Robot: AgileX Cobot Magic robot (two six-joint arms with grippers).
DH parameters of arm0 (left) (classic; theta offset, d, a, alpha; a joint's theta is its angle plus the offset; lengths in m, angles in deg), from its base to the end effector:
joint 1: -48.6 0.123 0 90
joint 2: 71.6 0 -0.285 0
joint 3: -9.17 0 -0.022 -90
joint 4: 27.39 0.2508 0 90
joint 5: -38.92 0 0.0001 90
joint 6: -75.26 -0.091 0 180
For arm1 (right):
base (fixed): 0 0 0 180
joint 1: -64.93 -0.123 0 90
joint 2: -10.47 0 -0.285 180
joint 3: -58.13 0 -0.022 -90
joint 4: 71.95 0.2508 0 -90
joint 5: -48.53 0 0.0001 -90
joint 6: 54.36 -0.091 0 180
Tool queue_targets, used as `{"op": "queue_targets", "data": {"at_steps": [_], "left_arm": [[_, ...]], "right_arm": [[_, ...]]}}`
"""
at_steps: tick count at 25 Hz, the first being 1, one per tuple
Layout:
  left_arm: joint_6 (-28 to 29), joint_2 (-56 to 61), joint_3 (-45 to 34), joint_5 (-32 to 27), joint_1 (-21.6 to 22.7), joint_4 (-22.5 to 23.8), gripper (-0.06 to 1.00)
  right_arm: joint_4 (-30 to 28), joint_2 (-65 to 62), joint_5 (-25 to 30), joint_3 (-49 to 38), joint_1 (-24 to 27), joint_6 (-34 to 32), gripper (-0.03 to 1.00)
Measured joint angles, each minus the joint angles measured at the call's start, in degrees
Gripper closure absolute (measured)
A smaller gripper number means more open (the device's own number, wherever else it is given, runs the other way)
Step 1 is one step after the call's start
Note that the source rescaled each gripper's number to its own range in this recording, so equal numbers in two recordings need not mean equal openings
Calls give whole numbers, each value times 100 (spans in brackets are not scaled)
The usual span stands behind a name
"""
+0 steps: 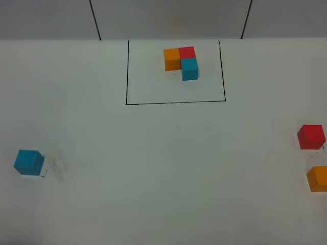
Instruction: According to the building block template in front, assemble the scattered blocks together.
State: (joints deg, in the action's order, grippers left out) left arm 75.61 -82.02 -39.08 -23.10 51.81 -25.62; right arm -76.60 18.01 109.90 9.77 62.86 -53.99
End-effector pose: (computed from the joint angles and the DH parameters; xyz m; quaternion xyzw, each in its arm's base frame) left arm 0.0005 0.0025 0.2772 -0.0274 0.8685 0.0278 0.4942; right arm -0.0063 -0.0067 0.2777 -0.0162 0.8530 -0.0328 0.5206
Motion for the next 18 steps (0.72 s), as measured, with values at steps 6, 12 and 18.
{"op": "queue_targets", "data": {"at_steps": [6,12,18], "left_arm": [[0,0,0,0,0,0,94],[0,0,0,0,0,0,94],[-35,0,0,0,0,0,94]], "right_arm": [[0,0,0,0,0,0,97],[0,0,0,0,0,0,97],[0,0,0,0,0,0,97]]}}
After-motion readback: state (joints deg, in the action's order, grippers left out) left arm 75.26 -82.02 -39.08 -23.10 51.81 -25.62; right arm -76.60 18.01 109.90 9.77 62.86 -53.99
